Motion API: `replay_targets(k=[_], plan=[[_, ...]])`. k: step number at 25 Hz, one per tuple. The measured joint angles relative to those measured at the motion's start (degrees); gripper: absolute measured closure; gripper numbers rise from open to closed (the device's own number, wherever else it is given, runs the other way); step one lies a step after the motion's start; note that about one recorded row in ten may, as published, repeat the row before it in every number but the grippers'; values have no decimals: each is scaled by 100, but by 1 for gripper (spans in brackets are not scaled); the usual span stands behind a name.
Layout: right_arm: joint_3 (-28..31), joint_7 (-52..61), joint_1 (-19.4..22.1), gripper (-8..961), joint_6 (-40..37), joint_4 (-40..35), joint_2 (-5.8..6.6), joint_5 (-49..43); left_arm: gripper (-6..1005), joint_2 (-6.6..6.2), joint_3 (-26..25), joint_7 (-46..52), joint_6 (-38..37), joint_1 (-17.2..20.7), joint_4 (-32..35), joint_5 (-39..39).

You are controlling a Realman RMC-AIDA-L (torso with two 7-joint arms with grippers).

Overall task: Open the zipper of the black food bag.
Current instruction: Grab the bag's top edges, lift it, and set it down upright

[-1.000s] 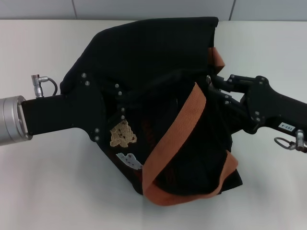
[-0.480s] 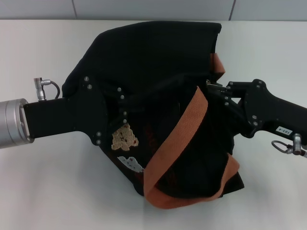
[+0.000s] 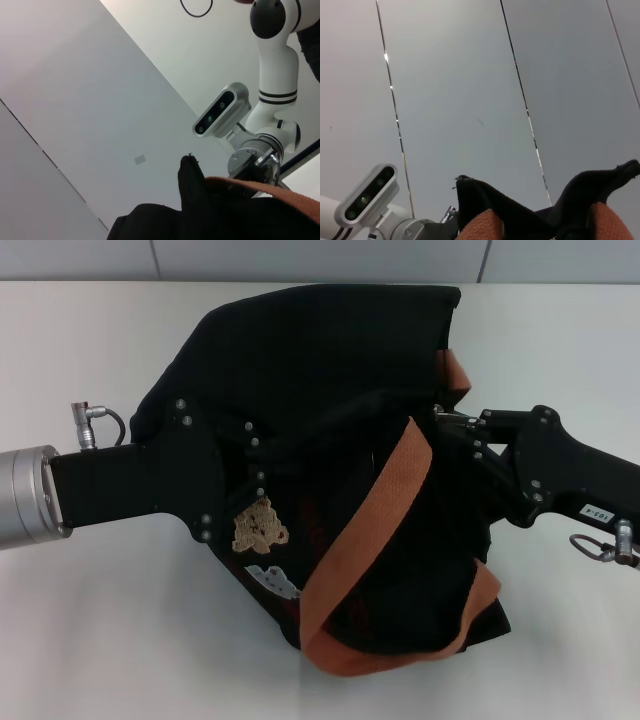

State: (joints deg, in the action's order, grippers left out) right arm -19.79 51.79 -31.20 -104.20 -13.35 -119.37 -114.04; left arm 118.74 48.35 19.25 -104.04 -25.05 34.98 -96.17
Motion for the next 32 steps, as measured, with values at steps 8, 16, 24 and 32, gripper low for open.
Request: replay_targets(k=[8, 16, 24, 32], plan=[[-17, 0, 8, 875, -124, 3, 2, 5, 926, 0, -1, 0, 33, 0, -7, 0], [0, -2, 57, 876, -277, 9, 2, 5, 925, -1, -18, -62, 40, -6, -95, 0], [-41, -2, 94, 873, -265, 9, 5, -2, 927, 0, -28, -113, 46, -9, -123, 3], [-40, -10, 157, 868, -300, -11, 7, 5, 930, 0, -31, -117, 52, -24, -136, 2]])
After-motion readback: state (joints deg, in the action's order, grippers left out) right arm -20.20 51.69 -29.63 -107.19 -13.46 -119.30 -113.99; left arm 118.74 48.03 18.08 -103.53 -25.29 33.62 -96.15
